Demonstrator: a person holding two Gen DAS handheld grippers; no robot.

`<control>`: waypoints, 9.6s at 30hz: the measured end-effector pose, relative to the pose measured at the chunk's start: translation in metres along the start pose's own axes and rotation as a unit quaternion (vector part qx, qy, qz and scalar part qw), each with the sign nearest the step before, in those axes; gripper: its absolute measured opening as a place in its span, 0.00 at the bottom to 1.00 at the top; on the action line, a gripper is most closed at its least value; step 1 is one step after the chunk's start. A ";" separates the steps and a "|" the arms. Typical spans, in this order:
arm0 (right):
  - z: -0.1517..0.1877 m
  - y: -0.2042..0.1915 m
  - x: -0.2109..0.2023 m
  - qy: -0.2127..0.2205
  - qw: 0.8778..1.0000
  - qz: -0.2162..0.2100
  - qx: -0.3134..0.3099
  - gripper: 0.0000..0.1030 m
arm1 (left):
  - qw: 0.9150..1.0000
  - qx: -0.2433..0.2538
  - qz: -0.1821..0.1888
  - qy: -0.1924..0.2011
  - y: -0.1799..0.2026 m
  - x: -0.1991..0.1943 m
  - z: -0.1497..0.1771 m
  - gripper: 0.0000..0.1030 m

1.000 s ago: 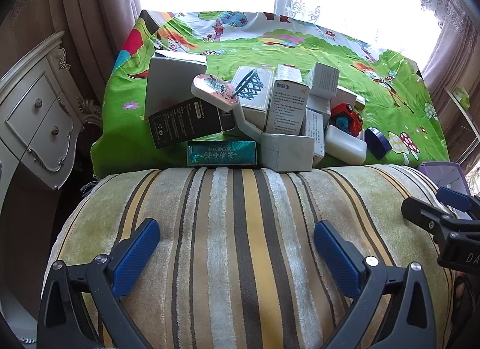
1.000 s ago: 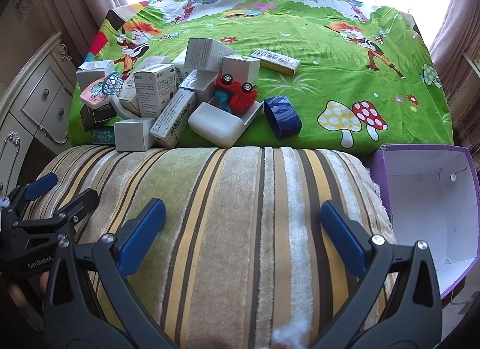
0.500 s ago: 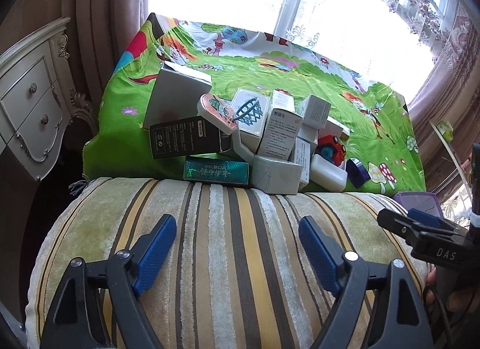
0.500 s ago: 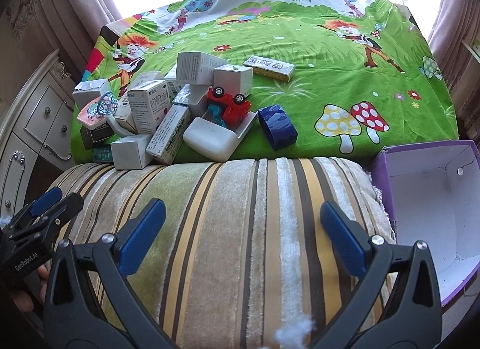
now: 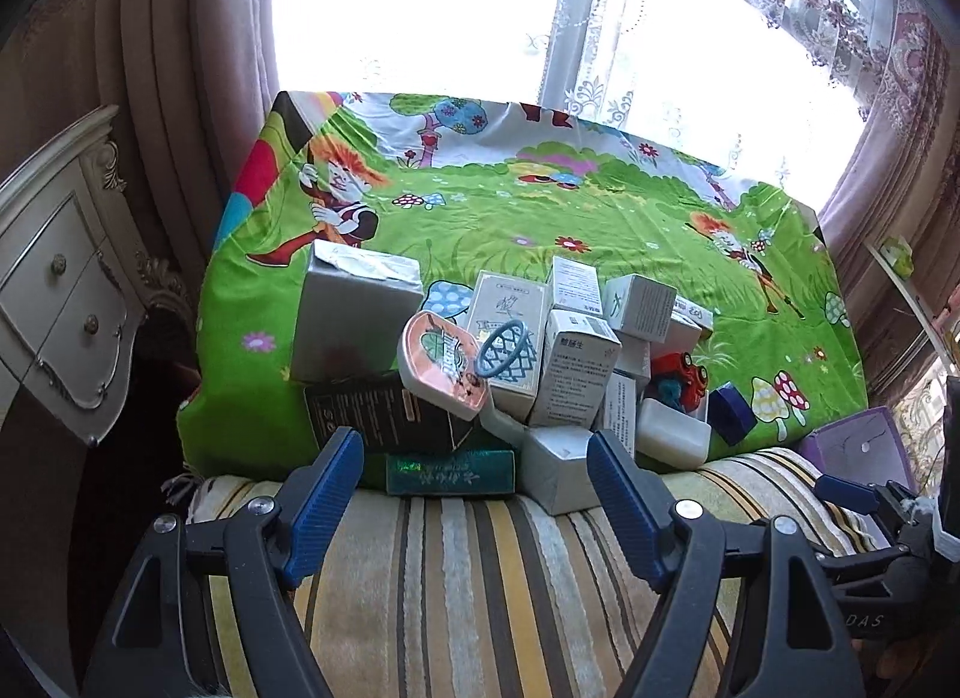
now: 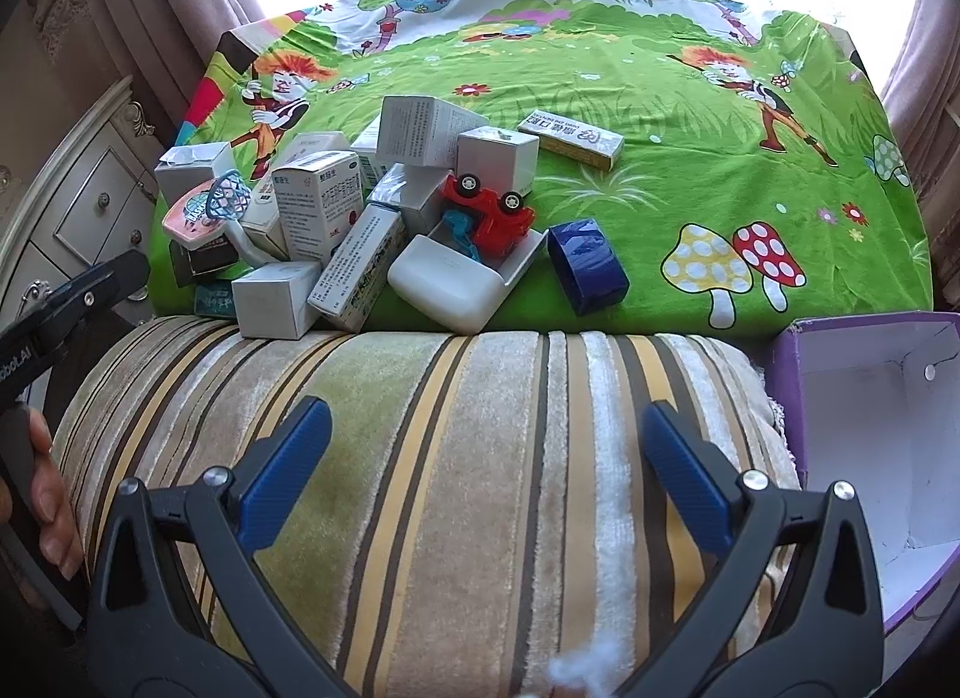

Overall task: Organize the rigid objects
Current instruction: 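Grasp the white plastic scoop with the left gripper while the right gripper grasps a small white box, then carry the scoop and white box into the purple box and open both grippers, then move both grippers back over the pile of boxes, then grasp the pink-printed white box with the left gripper while the right grasps the DING ZHI DENTAL box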

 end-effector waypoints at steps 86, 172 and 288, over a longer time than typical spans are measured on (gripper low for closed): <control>-0.142 -0.042 0.084 0.014 1.000 -0.021 -0.016 0.48 | 0.992 -0.075 0.080 -0.061 -0.008 0.058 -0.007 0.52; 0.017 0.249 -0.076 0.121 0.968 0.034 0.216 0.39 | 0.967 -0.067 0.244 -0.004 0.137 0.021 -0.020 0.13; -0.162 0.046 0.157 -0.035 0.971 -0.042 -0.233 0.68 | 0.989 -0.028 -0.095 -0.108 -0.121 0.158 -0.079 0.68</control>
Point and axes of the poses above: each gripper's, at about its wrist camera, not at the fingertips, and x roughly the way its jaws point, y to its right, z to its underside, the point moved 7 cm from there along x, roughly the way its jaws point, and after that the axes turned 9 degrees about z, right-handed, at the moved point
